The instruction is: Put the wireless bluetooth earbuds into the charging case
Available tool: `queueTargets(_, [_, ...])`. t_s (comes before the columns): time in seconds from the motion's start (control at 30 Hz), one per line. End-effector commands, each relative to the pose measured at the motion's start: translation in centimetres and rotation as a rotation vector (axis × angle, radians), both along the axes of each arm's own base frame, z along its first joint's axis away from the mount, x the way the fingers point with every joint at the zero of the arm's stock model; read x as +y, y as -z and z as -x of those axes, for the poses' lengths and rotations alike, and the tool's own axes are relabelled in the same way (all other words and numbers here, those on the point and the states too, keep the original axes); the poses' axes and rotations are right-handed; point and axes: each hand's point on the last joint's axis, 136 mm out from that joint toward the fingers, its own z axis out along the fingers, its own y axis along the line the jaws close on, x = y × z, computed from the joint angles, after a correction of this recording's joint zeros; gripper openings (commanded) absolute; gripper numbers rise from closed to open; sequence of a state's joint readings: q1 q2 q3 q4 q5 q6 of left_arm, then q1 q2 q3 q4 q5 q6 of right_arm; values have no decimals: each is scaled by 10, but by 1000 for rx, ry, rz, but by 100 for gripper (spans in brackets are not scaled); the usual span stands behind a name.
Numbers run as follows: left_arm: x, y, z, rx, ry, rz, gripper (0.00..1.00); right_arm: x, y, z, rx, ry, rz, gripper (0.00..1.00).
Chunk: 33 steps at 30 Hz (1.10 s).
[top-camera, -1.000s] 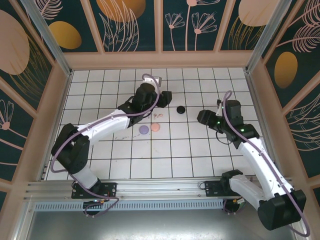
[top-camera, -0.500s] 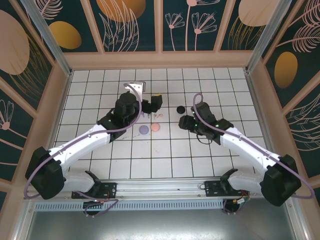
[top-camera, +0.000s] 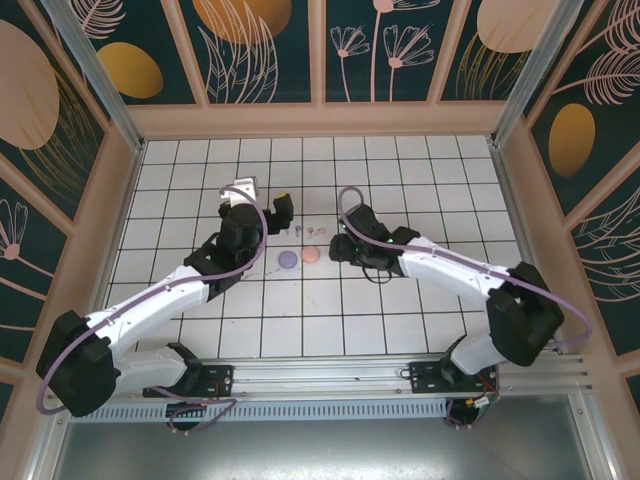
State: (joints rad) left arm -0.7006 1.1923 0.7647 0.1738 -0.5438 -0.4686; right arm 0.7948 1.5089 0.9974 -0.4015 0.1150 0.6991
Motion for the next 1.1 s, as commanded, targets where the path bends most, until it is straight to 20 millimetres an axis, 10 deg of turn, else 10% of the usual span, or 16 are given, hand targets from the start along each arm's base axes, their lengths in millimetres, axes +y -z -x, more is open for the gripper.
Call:
queueTargets(0.0, [19,0,6,-12,-59,-16,99,17,-1,-12,-11,-22,36,66])
queueTargets(0.5, [61,17,-4,40,-192,40,99,72,28,-39,58,-39,173,67])
queueTargets(1.07, [61,12,-6,35,-177,36,99,109,50,-63,98,-126,46,66])
